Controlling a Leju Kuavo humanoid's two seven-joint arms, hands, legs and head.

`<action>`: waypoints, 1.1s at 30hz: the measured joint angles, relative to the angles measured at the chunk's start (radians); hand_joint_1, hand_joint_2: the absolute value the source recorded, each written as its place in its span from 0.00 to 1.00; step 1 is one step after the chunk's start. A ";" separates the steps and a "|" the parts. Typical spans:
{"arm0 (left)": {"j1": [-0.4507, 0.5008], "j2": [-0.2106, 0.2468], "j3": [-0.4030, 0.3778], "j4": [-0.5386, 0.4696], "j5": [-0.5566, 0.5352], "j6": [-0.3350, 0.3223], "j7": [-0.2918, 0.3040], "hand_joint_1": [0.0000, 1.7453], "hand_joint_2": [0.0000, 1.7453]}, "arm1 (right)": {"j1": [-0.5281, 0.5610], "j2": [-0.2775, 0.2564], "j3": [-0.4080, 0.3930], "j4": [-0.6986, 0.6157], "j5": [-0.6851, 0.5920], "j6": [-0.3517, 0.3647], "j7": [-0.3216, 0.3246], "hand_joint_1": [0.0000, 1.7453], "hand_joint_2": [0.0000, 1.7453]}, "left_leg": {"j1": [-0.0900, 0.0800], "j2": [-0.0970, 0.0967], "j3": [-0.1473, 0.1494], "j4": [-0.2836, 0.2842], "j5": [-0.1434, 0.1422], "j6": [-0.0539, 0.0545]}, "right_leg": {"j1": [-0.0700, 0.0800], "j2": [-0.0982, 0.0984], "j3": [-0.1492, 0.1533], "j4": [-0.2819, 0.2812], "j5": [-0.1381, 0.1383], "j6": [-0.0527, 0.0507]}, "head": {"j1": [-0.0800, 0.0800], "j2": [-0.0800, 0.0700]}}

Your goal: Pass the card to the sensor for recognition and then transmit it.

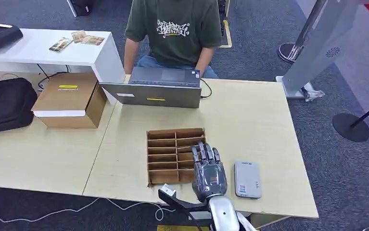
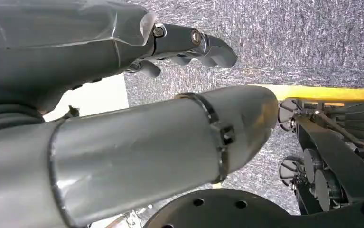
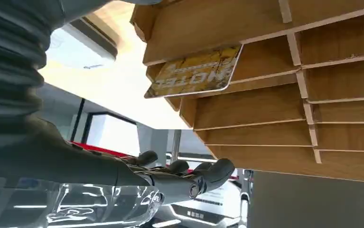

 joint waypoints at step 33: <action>0.000 0.004 0.000 0.000 0.000 0.003 0.000 0.00 0.00 | -0.015 -0.060 0.035 -0.013 0.000 0.021 -0.003 0.00 1.00 | 0.000 0.000 0.000 0.000 0.000 0.000 | 0.000 0.000 0.000 0.000 0.000 0.000 | 0.000 0.000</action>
